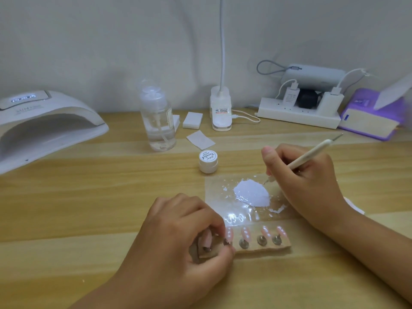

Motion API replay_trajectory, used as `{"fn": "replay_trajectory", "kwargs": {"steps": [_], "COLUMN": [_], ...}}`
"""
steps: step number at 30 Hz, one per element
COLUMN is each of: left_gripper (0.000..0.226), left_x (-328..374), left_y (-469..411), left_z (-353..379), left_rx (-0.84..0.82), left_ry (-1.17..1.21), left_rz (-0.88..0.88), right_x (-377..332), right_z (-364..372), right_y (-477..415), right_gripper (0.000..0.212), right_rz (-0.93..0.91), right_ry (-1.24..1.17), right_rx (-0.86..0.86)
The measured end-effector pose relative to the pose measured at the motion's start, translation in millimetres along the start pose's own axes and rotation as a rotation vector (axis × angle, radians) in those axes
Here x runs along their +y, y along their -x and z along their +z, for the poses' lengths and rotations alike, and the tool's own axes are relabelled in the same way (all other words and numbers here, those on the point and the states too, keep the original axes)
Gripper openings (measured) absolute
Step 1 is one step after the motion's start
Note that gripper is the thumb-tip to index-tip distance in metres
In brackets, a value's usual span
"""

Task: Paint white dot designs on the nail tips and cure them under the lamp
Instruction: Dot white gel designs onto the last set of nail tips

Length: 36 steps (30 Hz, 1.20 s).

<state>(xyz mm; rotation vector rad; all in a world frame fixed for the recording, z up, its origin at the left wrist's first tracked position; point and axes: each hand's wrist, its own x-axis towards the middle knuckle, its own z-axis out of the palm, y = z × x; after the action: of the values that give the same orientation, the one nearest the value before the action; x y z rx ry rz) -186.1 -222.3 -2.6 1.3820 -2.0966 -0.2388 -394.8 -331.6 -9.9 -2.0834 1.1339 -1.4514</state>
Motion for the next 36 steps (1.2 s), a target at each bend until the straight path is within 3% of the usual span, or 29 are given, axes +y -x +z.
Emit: {"fn": "replay_trajectory", "kwargs": {"steps": [5, 14, 22, 29, 36], "left_gripper": [0.016, 0.004, 0.01, 0.011, 0.01], "left_x": [2, -1, -13, -17, -22], "left_y": [2, 1, 0, 0, 0], "left_z": [-4, -5, -13, -17, -16], "left_rx": [-0.018, 0.01, -0.074, -0.061, -0.082], "left_ry": [-0.025, -0.014, 0.355, 0.231, 0.318], "left_rz": [-0.014, 0.004, -0.122, -0.072, -0.081], "right_x": [2, 3, 4, 3, 3], "right_z": [0, -1, 0, 1, 2], "right_y": [0, -1, 0, -1, -2], "right_gripper": [0.056, 0.054, 0.042, 0.051, 0.049], "right_rz": [-0.002, 0.005, 0.036, 0.062, 0.104], "right_ry": [-0.015, -0.036, -0.125, -0.109, -0.074], "right_rx": [-0.011, -0.015, -0.079, -0.132, -0.191]}}
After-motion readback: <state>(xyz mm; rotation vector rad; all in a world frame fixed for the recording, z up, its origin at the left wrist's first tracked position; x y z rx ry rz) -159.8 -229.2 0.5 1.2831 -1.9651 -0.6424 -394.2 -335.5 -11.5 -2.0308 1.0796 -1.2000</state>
